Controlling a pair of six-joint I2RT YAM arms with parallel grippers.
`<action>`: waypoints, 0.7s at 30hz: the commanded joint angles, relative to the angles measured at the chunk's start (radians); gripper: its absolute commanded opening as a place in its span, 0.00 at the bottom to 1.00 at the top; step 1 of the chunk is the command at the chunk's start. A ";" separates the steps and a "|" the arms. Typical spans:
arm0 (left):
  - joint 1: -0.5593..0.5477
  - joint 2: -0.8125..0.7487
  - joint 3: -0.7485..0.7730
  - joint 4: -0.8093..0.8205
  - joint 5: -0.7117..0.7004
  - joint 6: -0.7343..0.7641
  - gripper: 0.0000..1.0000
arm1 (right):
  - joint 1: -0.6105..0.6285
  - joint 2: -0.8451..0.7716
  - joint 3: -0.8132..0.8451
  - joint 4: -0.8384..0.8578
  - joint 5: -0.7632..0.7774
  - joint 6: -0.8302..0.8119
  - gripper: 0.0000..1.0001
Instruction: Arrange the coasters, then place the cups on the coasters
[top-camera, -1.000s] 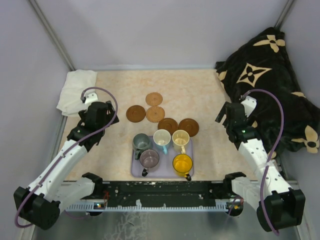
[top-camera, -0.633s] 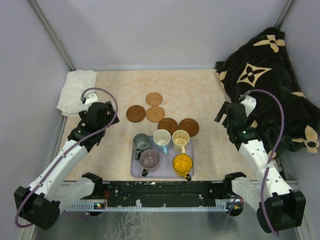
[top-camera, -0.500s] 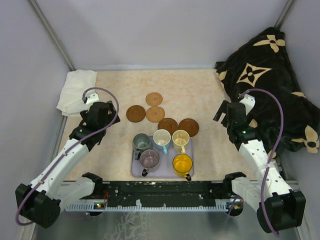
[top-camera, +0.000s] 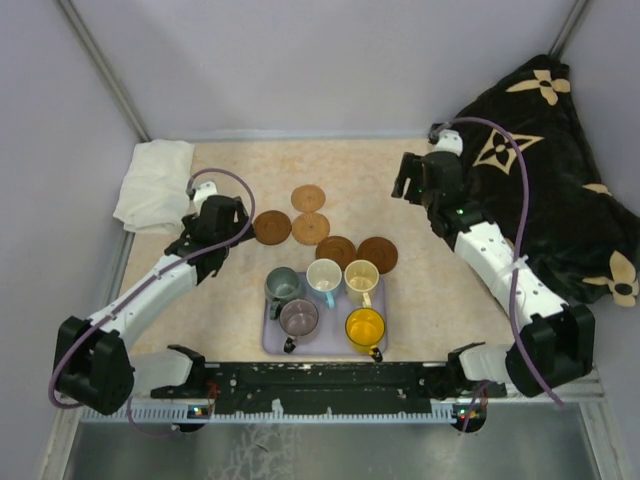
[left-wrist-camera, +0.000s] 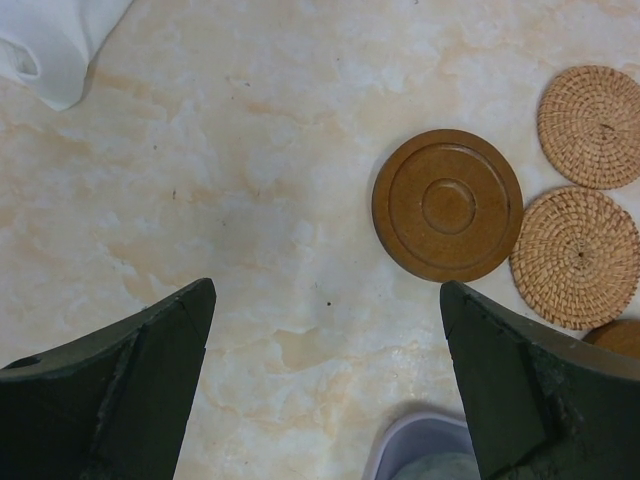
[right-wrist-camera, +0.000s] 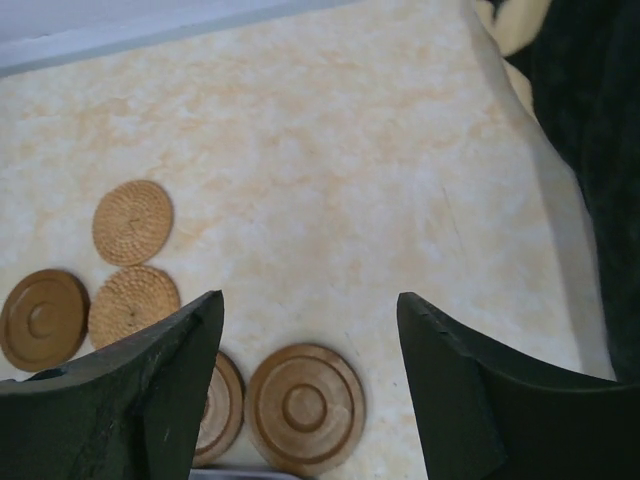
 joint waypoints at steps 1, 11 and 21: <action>-0.002 0.049 0.043 0.041 -0.009 -0.013 0.99 | 0.045 0.105 0.139 0.072 -0.086 -0.051 0.69; -0.001 0.136 0.059 0.075 -0.005 0.063 0.99 | 0.154 0.353 0.326 0.016 -0.105 -0.129 0.64; -0.001 0.229 0.051 0.086 0.043 0.022 0.99 | 0.226 0.579 0.458 -0.044 -0.180 -0.165 0.40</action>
